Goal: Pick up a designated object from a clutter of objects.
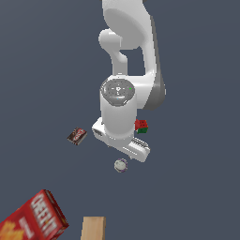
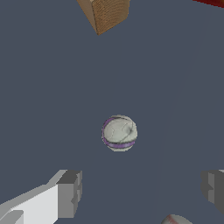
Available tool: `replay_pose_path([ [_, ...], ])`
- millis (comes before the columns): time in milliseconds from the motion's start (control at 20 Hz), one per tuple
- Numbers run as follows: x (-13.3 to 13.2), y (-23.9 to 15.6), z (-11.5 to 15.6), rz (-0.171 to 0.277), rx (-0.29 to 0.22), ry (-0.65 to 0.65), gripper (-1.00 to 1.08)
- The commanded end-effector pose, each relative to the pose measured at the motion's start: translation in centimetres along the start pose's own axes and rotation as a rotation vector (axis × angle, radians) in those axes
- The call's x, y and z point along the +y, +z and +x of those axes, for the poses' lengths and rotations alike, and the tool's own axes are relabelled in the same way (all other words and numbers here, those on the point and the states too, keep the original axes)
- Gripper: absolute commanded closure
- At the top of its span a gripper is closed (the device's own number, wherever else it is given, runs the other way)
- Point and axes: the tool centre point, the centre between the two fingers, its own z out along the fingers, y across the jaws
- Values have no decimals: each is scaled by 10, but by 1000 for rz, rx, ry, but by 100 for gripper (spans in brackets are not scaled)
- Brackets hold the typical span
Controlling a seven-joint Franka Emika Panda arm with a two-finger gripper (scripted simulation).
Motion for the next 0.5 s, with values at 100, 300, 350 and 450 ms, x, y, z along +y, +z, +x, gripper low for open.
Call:
replay_pose_path([
  [100, -5, 35, 6, -9, -1, 85, -92],
  [300, -8, 57, 8, -16, -1, 136, -92],
  [350, -8, 61, 9, -17, -1, 145, -92],
  [450, -9, 68, 9, -19, -1, 160, -92],
])
